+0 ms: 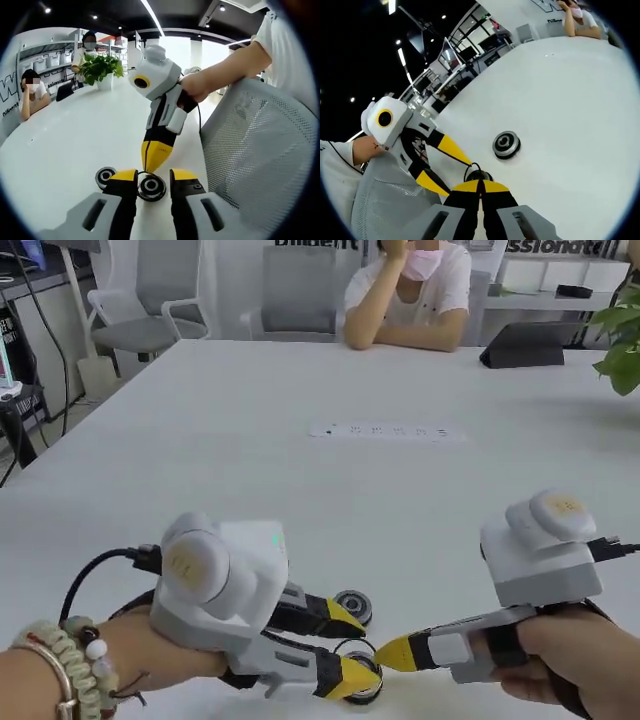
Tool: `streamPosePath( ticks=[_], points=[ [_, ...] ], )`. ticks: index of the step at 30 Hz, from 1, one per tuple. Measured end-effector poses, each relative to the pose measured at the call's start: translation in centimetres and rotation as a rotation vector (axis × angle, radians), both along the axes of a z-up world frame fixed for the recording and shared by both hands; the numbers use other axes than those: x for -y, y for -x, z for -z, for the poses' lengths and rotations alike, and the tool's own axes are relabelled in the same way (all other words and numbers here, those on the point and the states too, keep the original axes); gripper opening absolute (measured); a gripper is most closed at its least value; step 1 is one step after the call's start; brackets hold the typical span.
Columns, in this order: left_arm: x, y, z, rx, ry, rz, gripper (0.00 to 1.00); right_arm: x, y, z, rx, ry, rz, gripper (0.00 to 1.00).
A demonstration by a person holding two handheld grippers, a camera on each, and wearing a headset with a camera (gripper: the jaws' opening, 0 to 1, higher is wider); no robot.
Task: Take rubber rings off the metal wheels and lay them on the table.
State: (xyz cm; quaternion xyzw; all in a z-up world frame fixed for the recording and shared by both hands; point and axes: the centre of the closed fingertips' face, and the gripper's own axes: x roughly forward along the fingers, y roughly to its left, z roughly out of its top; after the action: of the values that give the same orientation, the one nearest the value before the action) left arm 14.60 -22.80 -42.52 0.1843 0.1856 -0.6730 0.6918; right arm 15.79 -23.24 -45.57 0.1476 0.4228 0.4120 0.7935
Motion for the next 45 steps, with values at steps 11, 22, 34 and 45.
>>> streamPosePath(
  ticks=[11,22,34,45],
  points=[
    [-3.4,-0.2,-3.8,0.036,0.004,0.015,0.53,1.5,-1.2,-1.7,0.075,0.015,0.045,0.0],
    [-8.7,-0.2,-6.5,0.049,0.016,-0.061,0.79,1.3,-1.3,-3.6,0.12,-0.015,0.059,0.0],
    [-12.2,-0.5,-6.4,0.002,0.102,-0.25,0.85,-0.9,-1.2,-7.1,0.207,-0.073,0.037,0.0],
    [-14.9,0.6,-5.0,-0.009,0.089,-0.374,0.87,-2.8,-1.1,-9.2,0.267,-0.107,0.014,0.0]
  ],
)
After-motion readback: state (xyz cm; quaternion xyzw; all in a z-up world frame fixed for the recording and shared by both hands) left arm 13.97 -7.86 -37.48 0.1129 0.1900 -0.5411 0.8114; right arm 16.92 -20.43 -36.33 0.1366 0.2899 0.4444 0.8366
